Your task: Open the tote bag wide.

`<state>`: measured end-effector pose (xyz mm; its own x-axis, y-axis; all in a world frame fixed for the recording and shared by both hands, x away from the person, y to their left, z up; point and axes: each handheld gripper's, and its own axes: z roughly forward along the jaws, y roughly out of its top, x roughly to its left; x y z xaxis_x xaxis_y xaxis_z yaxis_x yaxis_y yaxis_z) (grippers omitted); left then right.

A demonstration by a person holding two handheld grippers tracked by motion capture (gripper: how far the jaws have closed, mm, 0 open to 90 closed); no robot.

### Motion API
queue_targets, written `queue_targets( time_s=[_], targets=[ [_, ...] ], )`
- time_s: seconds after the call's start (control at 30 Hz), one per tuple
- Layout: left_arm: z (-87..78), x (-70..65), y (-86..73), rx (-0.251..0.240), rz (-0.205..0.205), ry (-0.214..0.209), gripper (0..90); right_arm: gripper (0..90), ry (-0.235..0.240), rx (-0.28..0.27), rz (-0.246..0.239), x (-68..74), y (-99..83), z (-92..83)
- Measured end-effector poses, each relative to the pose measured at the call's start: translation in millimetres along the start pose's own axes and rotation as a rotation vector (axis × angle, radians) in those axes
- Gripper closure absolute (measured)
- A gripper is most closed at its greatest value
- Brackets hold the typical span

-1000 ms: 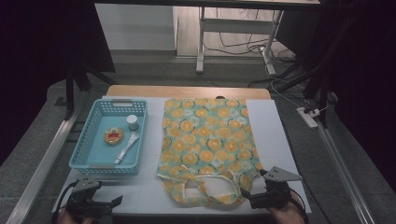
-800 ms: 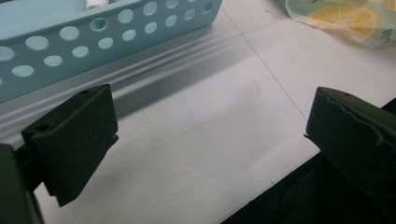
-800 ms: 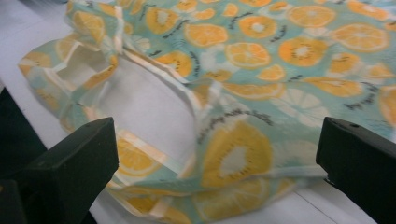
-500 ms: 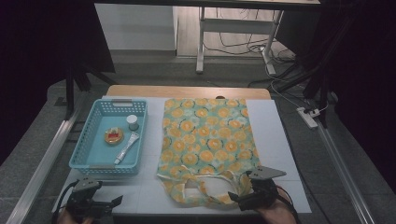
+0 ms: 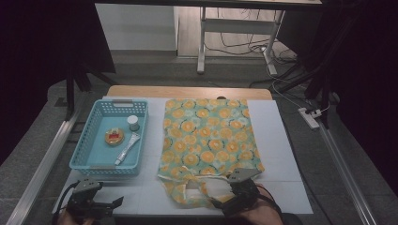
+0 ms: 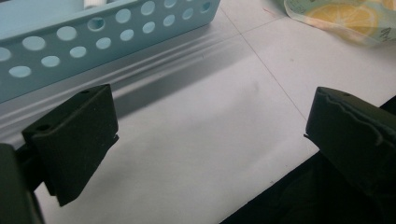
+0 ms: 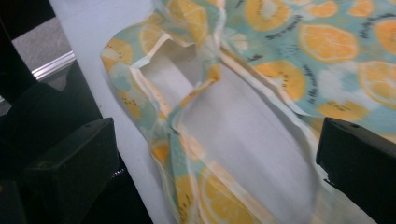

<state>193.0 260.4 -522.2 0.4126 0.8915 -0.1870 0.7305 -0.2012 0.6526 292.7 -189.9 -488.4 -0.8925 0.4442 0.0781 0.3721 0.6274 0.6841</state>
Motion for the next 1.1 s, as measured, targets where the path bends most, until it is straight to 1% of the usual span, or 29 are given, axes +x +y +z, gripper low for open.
queue_targets(
  time_s=[0.07,0.1,0.13,0.2,0.23,0.27,0.3,0.4,0.47,0.53,0.57,0.6,0.67,0.77,0.8,0.83,0.87,0.97,1.07,1.1],
  targets=[
    [0.0,0.1,0.0,0.000,0.000,-0.001,2.4,0.0,0.003,0.017,-0.008,0.3,1.6,6.3],
    [0.1,0.1,0.0,0.001,-0.001,-0.001,2.4,0.0,0.003,0.017,-0.008,0.3,1.6,6.3],
    [0.1,0.1,0.1,0.001,-0.001,-0.001,2.4,0.0,0.005,0.039,-0.014,-0.4,2.7,12.7],
    [0.2,-0.1,0.2,0.004,0.001,-0.002,2.5,0.0,0.004,0.058,-0.021,-1.3,3.4,18.4],
    [0.2,-0.1,0.2,0.004,0.001,-0.002,2.5,0.0,0.004,0.058,-0.021,-1.3,3.4,18.4],
    [0.4,-0.1,0.2,0.003,0.001,-0.001,2.5,1.5,0.002,0.080,-0.032,-1.9,3.9,23.4],
    [0.5,-0.2,0.2,0.004,0.002,-0.001,2.6,3.3,0.000,0.086,-0.037,-2.2,3.9,25.5],
    [0.6,-0.5,0.3,0.006,0.006,-0.001,2.7,14.5,0.009,0.115,-0.058,-1.4,3.8,29.7],
    [0.7,-0.7,0.4,0.008,0.010,-0.001,2.7,24.9,0.014,0.121,-0.067,-0.4,3.9,30.6],
    [0.8,-0.9,0.4,0.009,0.010,0.000,2.8,36.8,0.034,0.121,-0.069,0.0,4.7,29.7],
    [0.9,-0.8,0.5,0.010,0.014,0.000,2.8,36.8,0.034,0.121,-0.069,0.0,4.7,29.7],
    [1.1,-1.0,0.5,0.010,0.014,0.001,2.8,50.1,0.054,0.129,-0.074,-0.1,6.0,28.9],
    [1.2,-1.2,0.6,0.010,0.015,0.001,2.9,59.9,0.079,0.140,-0.067,-0.8,6.6,29.3],
    [1.3,-1.4,0.6,0.012,0.015,0.000,2.9,71.3,0.113,0.150,-0.055,-2.4,7.1,30.3],
    [1.4,-1.6,0.6,0.013,0.017,0.001,3.0,75.6,0.126,0.145,-0.048,-3.2,7.8,29.9],
    [1.4,-1.6,0.6,0.013,0.017,0.001,3.0,75.6,0.126,0.145,-0.048,-3.2,7.8,29.9],
    [1.4,-1.6,0.7,0.013,0.020,0.002,3.0,83.0,0.142,0.130,-0.044,-4.2,9.7,27.8],
    [1.6,-2.0,0.8,0.016,0.021,0.002,3.0,88.3,0.139,0.113,-0.038,-5.2,13.4,23.5],
    [1.6,-1.9,0.9,0.016,0.024,0.002,3.0,88.8,0.137,0.109,-0.037,-6.1,15.0,21.8],
    [1.6,-1.9,0.8,0.015,0.023,0.002,3.0,88.9,0.144,0.105,-0.027,-7.4,17.1,20.4]
  ],
)
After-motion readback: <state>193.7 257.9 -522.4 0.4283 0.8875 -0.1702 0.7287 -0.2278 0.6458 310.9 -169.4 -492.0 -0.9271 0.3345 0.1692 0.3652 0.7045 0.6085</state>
